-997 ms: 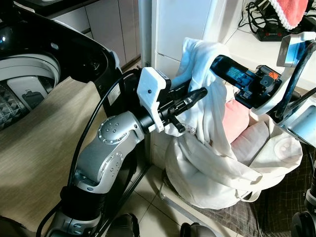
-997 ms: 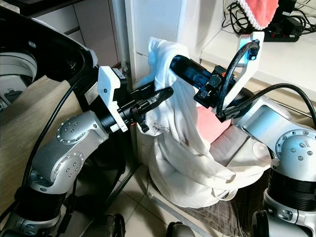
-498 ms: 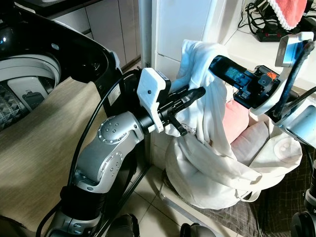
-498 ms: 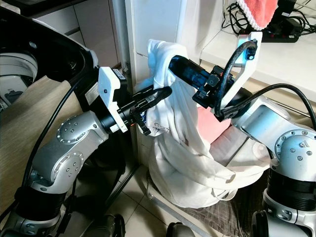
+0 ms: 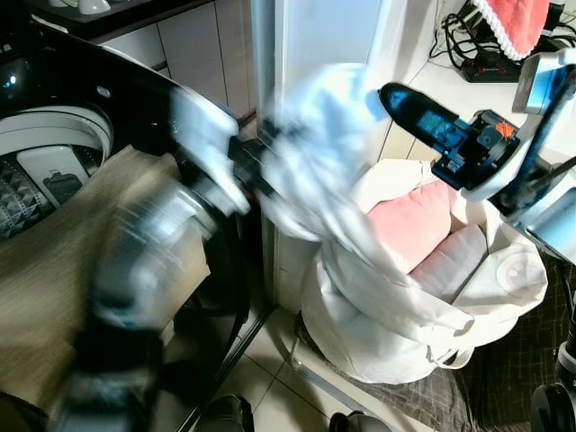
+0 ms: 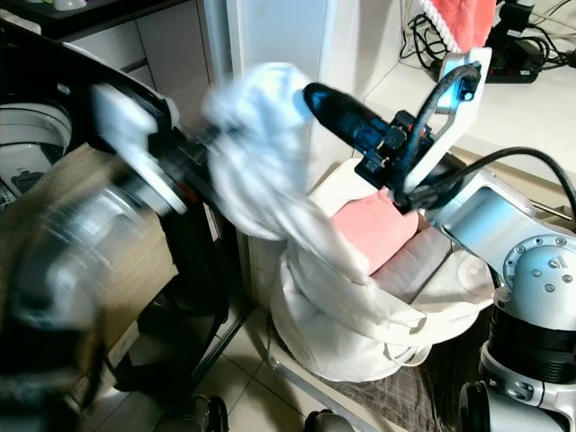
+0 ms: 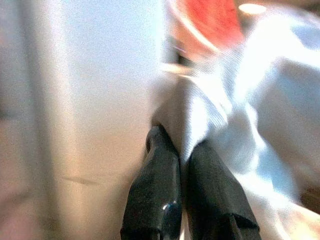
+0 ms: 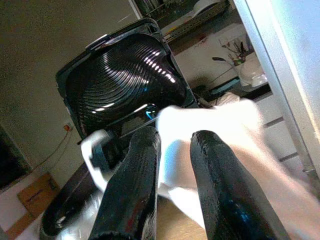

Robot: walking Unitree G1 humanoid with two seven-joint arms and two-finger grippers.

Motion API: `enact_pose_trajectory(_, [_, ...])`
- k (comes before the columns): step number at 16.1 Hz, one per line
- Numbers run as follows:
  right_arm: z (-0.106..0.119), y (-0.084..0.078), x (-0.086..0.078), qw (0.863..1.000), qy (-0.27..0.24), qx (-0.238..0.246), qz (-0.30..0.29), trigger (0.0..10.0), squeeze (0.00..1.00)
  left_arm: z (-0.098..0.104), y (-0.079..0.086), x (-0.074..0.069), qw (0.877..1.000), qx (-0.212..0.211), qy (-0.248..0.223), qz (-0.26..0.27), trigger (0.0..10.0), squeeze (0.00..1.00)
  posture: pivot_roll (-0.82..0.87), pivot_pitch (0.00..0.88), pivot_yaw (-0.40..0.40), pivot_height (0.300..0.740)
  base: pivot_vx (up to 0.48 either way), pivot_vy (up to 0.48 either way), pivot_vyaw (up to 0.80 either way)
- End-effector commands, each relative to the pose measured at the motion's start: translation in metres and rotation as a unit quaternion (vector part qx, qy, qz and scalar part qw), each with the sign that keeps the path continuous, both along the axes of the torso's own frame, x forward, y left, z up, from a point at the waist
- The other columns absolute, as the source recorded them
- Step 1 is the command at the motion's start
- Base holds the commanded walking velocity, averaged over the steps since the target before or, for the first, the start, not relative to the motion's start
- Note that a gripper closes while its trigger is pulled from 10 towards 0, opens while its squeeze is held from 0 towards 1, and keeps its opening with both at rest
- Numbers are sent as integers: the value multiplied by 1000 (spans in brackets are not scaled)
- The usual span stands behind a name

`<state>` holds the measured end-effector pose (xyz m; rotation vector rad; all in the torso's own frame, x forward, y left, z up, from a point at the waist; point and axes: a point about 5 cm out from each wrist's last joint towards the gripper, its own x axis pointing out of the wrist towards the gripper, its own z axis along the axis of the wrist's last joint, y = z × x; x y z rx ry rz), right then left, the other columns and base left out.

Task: Clothes washing

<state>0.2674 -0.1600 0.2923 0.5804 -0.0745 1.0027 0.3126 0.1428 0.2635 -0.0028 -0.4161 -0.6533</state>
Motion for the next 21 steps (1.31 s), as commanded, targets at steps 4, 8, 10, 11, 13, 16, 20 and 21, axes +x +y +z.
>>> enact_pose_trajectory(4, [4,13,-9,998,-35,-37,22,10000,0,108,113,2,902,19,-226,368,0,0,-37,31,5,740,0,0,0])
enact_pose_trajectory(8, [-3,35,-14,993,-49,-96,51,10000,0,86,176,21,854,132,-94,494,0,0,-30,35,2,740,0,0,0])
enact_pose_trajectory(10, [-19,49,-19,983,-46,-165,69,10000,0,16,184,39,850,187,90,485,10000,0,-36,38,3,740,0,0,0])
enact_pose_trajectory(11, [-23,52,-20,979,-46,-182,73,10000,0,5,185,39,848,188,116,482,10000,0,-36,38,3,740,0,0,0])
enact_pose_trajectory(13, [-35,67,-29,967,-50,-228,102,10000,0,-34,209,34,814,138,212,522,10000,0,-44,40,7,740,0,0,0])
enact_pose_trajectory(16, [-37,74,-34,962,-63,-237,123,10000,0,-26,228,27,804,102,236,536,10000,1000,-37,43,1,740,0,0,0])
enact_pose_trajectory(20, [-38,76,-26,962,-71,-244,101,10000,0,-3,238,24,808,94,208,543,10000,1000,-24,37,-5,740,0,0,0])
enact_pose_trajectory(21, [-37,75,-19,965,-71,-242,75,10000,0,3,240,24,804,96,185,556,10000,1000,-24,37,-5,740,0,0,0])
